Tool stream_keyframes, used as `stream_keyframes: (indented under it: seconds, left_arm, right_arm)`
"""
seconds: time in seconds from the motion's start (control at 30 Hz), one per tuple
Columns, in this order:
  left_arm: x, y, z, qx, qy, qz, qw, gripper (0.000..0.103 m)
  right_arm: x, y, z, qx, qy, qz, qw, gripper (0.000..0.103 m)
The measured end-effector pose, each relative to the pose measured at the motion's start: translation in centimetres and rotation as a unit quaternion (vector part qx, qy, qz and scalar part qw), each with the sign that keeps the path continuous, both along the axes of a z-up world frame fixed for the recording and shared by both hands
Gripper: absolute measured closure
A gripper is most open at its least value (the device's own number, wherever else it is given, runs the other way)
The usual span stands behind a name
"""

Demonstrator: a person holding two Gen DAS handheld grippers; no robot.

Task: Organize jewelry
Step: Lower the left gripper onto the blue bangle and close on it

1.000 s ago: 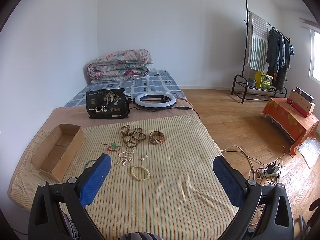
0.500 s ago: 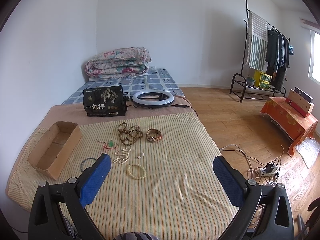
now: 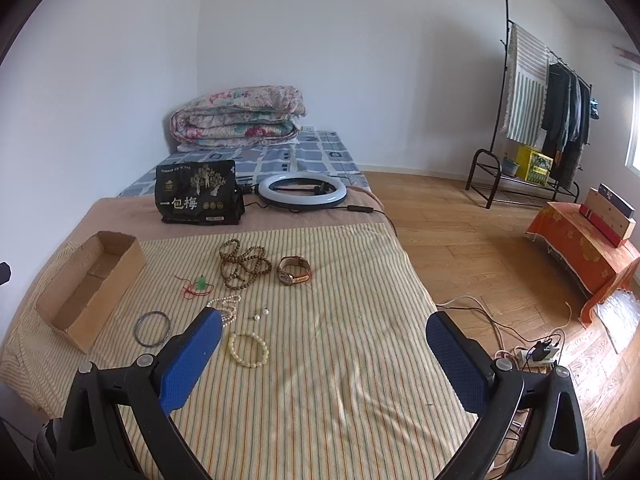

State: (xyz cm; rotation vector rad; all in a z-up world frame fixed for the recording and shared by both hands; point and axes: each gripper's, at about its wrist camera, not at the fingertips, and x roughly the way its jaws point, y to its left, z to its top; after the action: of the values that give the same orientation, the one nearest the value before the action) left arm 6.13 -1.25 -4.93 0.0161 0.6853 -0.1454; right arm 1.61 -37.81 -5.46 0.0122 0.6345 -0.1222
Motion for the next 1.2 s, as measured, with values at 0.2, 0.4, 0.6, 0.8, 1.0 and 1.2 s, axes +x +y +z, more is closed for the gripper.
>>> stream_keyframes:
  seconds: [0.2,0.4,0.6,0.8,1.0,1.2]
  left_arm:
    - [2.0,-2.8,-2.3,-0.003,0.035,-0.045,0.9984,0.0]
    - [4.5,-6.7,-5.5,0.012,0.069,-0.085,0.9939,0.0]
    - [7.3,-9.9,-9.4,0.044,0.091,-0.103,0.9895,0.0]
    - [9.9,-11.1,-14.0,0.064,0.127,-0.086,0.986,0.0]
    - [11.6,-11.3,-17.0,0.08,0.15,-0.066,0.9833,0.0]
    - [12.4,-11.0,-18.4,0.08,0.158,-0.046,0.9832,0.0]
  right_arm:
    - [3.1,-0.7,-1.7,0.004,0.025,0.035,0.999,0.0]
    - [5.4,-0.8,-3.8,-0.017,0.053,0.063,0.996,0.0]
    - [7.2,-0.3,-6.4,-0.015,0.073,0.101,0.992,0.0]
    - [8.7,0.4,-9.8,0.007,0.102,0.128,0.986,0.0]
    - [10.1,1.8,-13.1,-0.006,0.134,0.128,0.983,0.0]
    - [11.3,1.8,-15.2,-0.004,0.161,0.111,0.981,0.0]
